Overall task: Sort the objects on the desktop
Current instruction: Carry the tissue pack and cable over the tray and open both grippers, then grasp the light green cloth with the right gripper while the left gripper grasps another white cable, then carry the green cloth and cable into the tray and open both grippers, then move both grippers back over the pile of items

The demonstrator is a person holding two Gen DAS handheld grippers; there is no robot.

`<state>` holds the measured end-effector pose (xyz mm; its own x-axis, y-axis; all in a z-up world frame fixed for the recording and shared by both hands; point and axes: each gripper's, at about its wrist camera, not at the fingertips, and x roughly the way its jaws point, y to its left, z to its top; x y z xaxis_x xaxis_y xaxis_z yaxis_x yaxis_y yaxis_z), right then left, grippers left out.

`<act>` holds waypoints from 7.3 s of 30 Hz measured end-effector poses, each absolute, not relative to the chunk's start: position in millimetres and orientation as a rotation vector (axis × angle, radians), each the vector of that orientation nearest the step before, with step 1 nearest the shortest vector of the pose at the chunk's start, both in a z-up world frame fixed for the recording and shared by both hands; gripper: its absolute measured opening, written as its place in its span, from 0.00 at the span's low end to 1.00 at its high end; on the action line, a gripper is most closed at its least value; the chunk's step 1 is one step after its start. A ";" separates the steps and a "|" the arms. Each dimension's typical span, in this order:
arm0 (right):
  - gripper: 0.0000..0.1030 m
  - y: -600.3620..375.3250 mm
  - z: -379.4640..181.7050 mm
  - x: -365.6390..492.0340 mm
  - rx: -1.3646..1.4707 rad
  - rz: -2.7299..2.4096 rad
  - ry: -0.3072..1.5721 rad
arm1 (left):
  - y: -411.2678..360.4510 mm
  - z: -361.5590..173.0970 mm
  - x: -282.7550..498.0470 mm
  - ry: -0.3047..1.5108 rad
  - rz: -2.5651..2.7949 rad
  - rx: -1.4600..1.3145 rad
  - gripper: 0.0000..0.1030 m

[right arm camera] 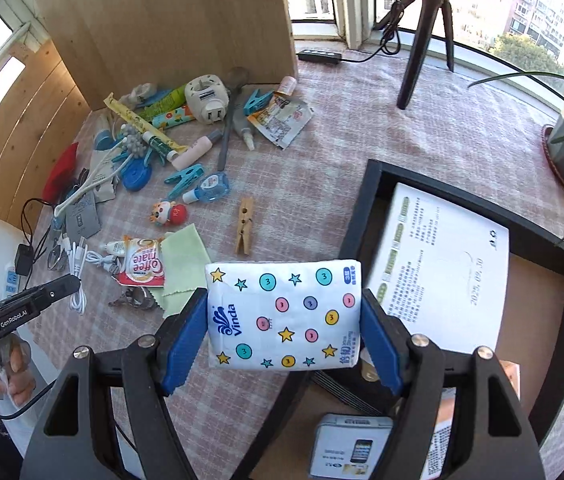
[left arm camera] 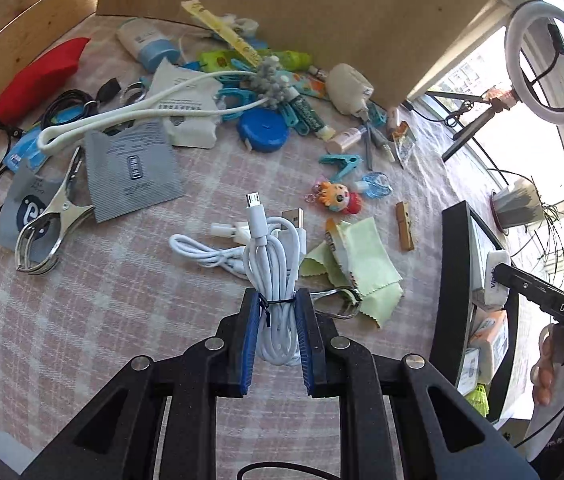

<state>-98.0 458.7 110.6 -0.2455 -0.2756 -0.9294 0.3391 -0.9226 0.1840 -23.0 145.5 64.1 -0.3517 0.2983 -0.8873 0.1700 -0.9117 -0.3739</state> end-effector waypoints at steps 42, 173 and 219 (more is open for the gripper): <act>0.71 700.1 119.4 -37.5 1.846 -2.604 -0.235 | 416.9 115.2 -23.1 -0.028 2.072 -1.529 0.43; 0.04 636.2 161.3 -25.7 1.510 -2.490 -0.403 | 386.3 106.3 29.5 0.233 1.942 -1.413 0.09; 0.40 535.4 158.6 -12.9 1.597 -2.337 -0.196 | 252.7 104.9 18.7 -0.030 2.203 -1.563 0.44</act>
